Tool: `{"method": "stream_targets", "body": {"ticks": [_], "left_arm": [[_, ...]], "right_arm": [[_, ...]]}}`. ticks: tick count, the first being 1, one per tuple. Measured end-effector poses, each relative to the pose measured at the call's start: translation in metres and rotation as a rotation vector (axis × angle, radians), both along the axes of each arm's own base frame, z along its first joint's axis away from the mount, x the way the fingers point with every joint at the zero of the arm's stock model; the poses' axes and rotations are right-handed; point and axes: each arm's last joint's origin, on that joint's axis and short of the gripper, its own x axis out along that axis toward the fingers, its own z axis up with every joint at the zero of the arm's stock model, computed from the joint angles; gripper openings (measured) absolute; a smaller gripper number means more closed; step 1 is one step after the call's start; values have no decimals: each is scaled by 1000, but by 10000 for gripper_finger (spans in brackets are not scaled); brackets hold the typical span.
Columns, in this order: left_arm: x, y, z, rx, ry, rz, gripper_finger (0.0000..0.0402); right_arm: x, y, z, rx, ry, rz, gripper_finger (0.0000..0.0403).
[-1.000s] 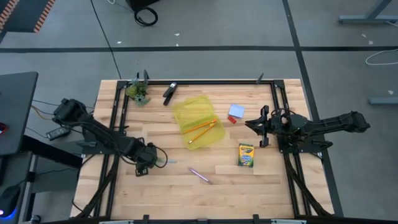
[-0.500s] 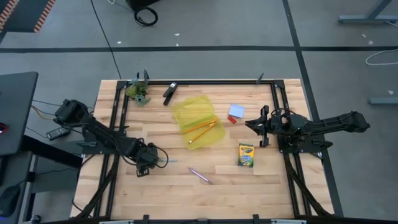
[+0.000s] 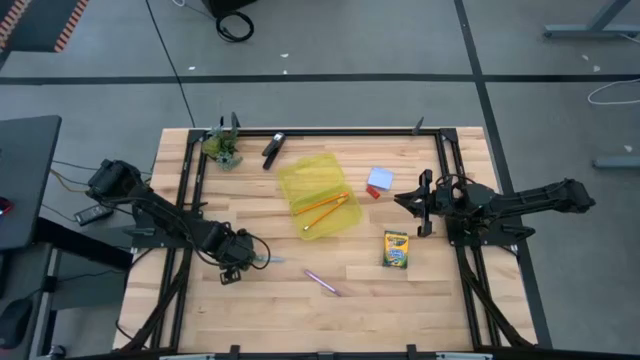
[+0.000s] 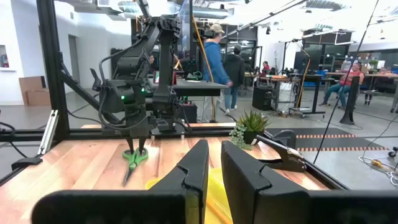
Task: Pack school essentials
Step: Put the green scissors into the yellow supply box
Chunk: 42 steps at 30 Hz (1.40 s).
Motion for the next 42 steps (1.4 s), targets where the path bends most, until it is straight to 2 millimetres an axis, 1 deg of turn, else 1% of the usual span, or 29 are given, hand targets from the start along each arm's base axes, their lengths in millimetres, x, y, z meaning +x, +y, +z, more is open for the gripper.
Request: {"method": "stream_targets", "body": {"ticks": [5,12,15,19,25,29,34,38,42], "left_arm": [[5,-2,6,16,-3,-1,82],[14,-6,21,35,-37,2,75],[22,-10,32,14,-76,2,79],[30,-13,49,10,-87,-1,76],[47,-9,74,-12,-154,48,82],[57,2,83,-16,-183,106,81],[68,21,91,-14,-214,168,78],[76,40,97,-20,-233,238,81],[87,59,105,-9,-262,260,77]], "right_arm": [[0,0,0,0,0,0,51],[0,0,0,0,0,0,51],[0,0,0,0,0,0,51],[0,0,0,0,0,0,51],[0,0,0,0,0,0,51],[0,0,0,0,0,0,51],[0,0,0,0,0,0,51],[0,0,0,0,0,0,51],[0,0,0,0,0,0,51]]}}
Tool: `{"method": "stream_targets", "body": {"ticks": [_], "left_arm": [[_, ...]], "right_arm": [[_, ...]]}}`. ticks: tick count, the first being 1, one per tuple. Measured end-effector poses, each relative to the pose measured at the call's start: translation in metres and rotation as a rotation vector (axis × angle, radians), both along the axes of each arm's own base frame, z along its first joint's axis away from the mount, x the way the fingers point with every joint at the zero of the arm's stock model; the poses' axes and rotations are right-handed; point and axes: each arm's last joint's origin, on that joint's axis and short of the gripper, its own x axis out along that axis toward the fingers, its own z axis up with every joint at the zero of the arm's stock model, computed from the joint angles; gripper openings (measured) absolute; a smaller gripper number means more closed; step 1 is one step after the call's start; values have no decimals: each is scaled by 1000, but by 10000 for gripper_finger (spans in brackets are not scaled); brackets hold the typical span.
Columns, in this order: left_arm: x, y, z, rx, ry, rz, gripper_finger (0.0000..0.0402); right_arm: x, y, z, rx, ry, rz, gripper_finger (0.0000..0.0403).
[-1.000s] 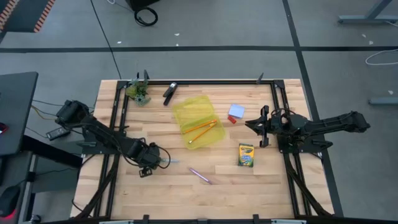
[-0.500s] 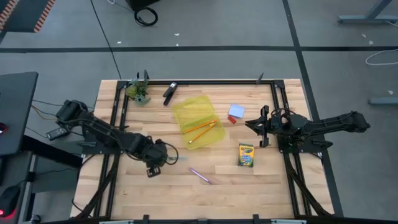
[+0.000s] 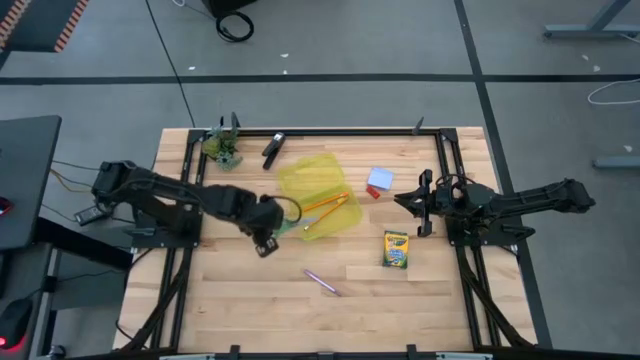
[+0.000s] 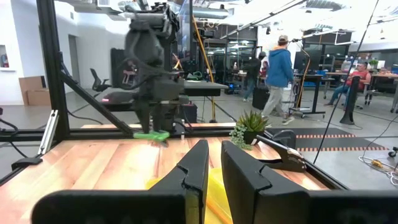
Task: Pack school essentials
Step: Put the green scissors into the yellow supply box
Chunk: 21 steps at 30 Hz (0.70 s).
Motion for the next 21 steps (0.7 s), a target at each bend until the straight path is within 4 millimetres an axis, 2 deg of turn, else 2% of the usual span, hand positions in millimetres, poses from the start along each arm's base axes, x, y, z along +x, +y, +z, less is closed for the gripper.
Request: {"method": "stream_targets", "body": {"ticks": [9,21], "left_arm": [[51,41,5,58,15,-44,80],[130,74,-22,72,98,-58,77]], "right_arm": [[0,0,0,0,-1,0,51],[0,0,0,0,0,0,51]]}}
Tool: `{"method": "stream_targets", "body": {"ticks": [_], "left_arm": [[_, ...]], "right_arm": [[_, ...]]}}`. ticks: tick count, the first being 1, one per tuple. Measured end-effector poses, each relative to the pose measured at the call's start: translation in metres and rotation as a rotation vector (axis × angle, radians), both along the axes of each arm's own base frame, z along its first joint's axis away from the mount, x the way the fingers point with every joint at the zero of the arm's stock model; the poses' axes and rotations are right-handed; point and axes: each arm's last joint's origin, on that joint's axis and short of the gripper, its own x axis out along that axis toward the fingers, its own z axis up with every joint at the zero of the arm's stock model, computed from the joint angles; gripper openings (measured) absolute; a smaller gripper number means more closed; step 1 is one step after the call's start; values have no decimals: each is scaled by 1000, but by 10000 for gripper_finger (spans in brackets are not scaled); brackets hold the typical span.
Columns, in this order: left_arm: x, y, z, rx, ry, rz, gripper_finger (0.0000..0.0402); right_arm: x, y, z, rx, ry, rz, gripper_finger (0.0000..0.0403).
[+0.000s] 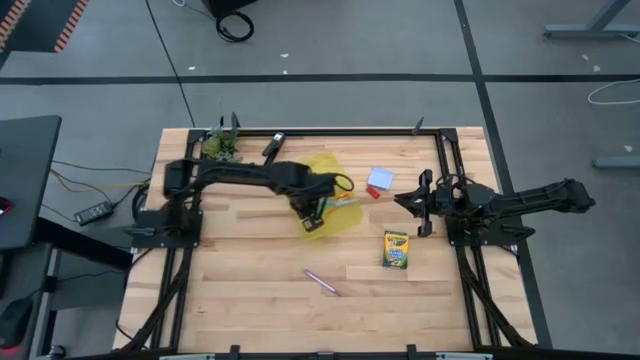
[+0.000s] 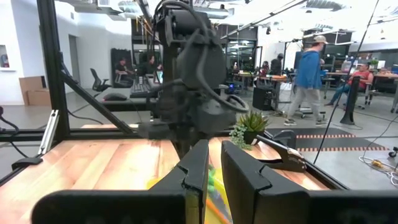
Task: Pack school essentials
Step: Put the green scissors into the yellow supply box
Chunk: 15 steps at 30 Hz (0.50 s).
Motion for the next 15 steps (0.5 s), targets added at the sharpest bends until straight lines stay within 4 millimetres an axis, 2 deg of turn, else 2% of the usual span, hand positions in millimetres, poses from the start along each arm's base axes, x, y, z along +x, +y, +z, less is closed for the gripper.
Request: {"method": "stream_targets", "body": {"ticks": [6,15], "left_arm": [[21,9,-8,-34,36,90,83],[23,-1,-8,-71,46,142,83]], "right_arm": [[0,0,0,0,0,0,51],[0,0,0,0,0,0,51]]}}
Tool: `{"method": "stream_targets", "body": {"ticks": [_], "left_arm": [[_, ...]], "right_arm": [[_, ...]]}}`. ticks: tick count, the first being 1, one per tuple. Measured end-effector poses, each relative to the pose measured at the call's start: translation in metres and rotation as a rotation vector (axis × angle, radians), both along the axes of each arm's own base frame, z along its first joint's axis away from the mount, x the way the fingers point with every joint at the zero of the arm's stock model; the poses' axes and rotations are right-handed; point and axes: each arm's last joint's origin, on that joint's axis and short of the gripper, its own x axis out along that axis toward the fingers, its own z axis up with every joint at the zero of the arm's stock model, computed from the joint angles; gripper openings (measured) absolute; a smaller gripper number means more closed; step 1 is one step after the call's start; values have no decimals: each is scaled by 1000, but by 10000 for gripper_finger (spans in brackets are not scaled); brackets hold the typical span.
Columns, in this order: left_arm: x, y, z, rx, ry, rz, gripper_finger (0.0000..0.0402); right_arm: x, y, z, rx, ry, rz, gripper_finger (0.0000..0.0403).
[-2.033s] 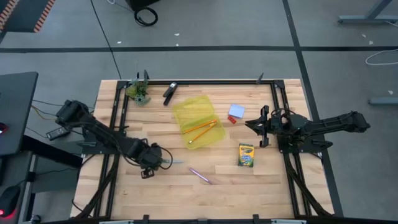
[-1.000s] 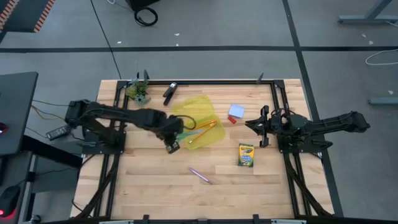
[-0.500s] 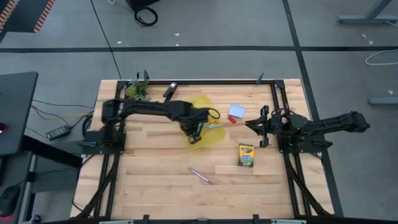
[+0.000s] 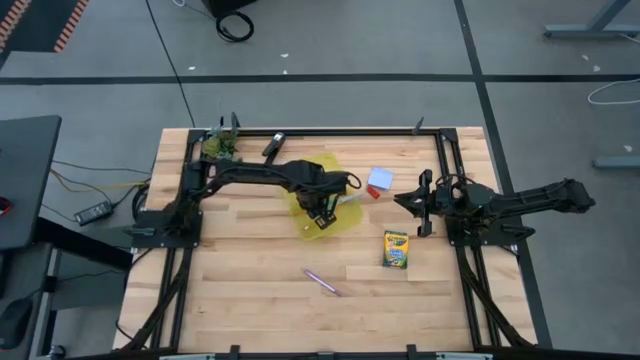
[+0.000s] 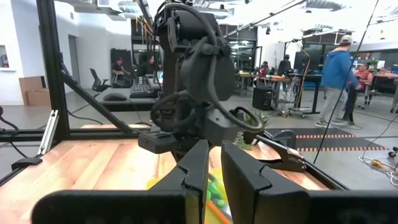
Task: Pack school essentials
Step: Put the green scissors into the yellow supply box, then put the purple pen into the yellow supply box
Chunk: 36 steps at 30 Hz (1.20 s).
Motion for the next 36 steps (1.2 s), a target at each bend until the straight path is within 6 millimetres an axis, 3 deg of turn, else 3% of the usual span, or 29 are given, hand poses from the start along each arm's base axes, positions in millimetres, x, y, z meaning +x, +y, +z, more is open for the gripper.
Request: {"method": "stream_targets", "body": {"ticks": [10,22,36], "left_arm": [[-7,-15,-14,-7,59,7,82],[-11,-16,-24,-8,85,14,85],[-11,-19,-24,-7,89,-3,146]], "right_arm": [[0,0,0,0,0,0,51],[0,0,0,0,0,0,51],[0,0,0,0,0,0,51]]}}
